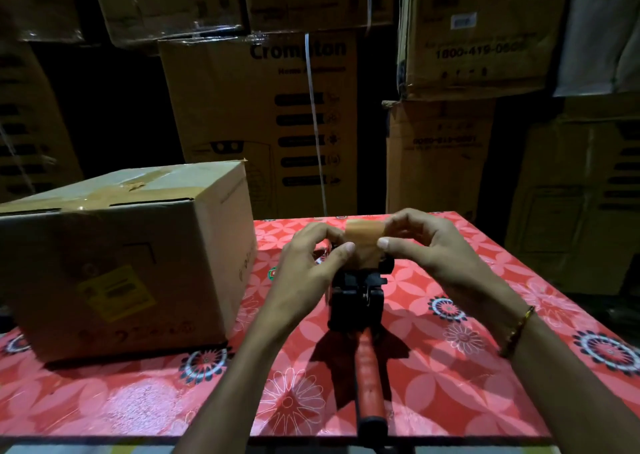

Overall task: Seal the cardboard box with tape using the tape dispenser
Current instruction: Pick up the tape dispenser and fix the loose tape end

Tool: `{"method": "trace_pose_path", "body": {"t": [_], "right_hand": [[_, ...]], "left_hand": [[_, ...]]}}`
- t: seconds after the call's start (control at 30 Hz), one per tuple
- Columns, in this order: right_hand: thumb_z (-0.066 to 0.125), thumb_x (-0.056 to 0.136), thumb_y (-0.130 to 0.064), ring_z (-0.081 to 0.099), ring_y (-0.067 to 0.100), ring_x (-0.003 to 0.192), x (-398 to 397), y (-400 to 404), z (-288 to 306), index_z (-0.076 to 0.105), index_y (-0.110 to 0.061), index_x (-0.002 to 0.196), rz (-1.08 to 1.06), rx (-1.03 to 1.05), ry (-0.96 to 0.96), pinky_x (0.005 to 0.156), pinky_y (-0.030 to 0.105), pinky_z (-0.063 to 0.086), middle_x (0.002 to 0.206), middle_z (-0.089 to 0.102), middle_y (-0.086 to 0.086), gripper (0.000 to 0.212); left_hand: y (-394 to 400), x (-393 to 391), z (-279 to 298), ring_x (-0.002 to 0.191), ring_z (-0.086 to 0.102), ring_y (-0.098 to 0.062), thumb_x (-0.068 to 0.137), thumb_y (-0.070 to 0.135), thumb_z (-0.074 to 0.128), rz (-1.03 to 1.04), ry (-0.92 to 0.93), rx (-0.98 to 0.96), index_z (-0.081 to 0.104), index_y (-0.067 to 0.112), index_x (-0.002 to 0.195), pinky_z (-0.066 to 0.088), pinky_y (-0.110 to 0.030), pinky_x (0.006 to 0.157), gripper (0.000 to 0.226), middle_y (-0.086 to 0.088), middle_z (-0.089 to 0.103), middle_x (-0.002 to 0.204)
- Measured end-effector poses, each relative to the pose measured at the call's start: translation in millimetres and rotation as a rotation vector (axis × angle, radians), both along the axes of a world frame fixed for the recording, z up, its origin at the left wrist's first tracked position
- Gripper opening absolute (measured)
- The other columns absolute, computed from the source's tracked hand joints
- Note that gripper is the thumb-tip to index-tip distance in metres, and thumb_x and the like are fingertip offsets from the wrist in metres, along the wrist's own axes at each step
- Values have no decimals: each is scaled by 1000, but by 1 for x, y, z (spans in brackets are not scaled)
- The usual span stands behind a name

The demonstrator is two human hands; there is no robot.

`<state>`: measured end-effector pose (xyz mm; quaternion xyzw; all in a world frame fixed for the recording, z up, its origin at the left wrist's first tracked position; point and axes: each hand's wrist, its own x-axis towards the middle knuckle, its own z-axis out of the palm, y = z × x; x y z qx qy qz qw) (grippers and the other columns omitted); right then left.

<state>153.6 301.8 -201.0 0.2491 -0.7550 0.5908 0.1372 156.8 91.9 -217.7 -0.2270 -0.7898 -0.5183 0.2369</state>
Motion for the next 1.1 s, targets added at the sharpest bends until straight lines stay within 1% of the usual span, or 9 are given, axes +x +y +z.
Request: {"method": "trace_pose_path", "body": {"t": [0.13,0.27,0.43,0.57,0.67,0.8,0.9,1.0,1.1], "right_hand": [[76,83,-19,69,16,111,15,14,19,67,-21,124,208,4,-185,94,35,56,120,73,5,42],[82,76,-42,69,12,111,20,7,31,64,-27,129,6,177,-108,101,40,55,116,72,0,58],[80,84,-38,68,17,96,14,-13,45,69,-24,120,-181,438,-46,85,39,60,102,71,1,41],[75,89,-32,65,12,87,20,-22,57,74,-27,90,-212,664,55,76,33,54,93,72,-4,6],[71,92,-30,66,13,92,27,-26,62,71,-28,86,-267,776,127,78,35,56,101,70,-4,7],[63,98,-30,62,16,89,35,-28,60,59,-31,89,-229,845,155,72,31,48,96,63,-7,10],[56,102,-30,57,20,81,40,-30,57,51,-30,96,-246,924,222,62,29,39,87,57,-7,7],[52,103,-32,52,18,71,43,-31,57,50,-26,102,-266,967,255,56,27,35,78,53,-9,6],[51,104,-32,52,18,70,42,-29,57,50,-24,104,-263,977,267,58,32,35,79,56,-6,8]], "left_hand": [[1,0,1,100,64,-22,85,36,66,-11,-9,12,62,27,81,53,-54,87,11,8,65,94],[-1,-1,-2,99,63,-24,86,40,64,-5,12,12,60,26,81,53,-56,85,15,9,64,90],[-1,0,-6,100,62,-23,88,38,63,-1,51,-24,61,25,85,54,-53,82,13,9,62,93],[-2,0,-3,99,60,-22,87,35,61,-16,74,-60,64,24,88,53,-53,84,11,9,63,93],[-10,1,-2,101,59,-18,89,36,63,-92,93,-148,68,23,97,52,-47,87,16,8,63,97],[-28,1,-4,120,55,-1,93,41,61,-216,4,-148,70,22,119,50,-31,99,33,12,62,122],[-33,-1,-7,129,51,-2,92,39,64,-231,4,-200,66,26,127,48,-36,106,38,13,58,133],[-33,-4,-12,134,49,-5,95,20,65,-218,39,-216,62,22,133,47,-41,109,38,10,57,137],[-33,-4,-10,133,46,2,94,5,64,-215,46,-242,62,23,133,45,-28,110,42,17,55,137]]}}
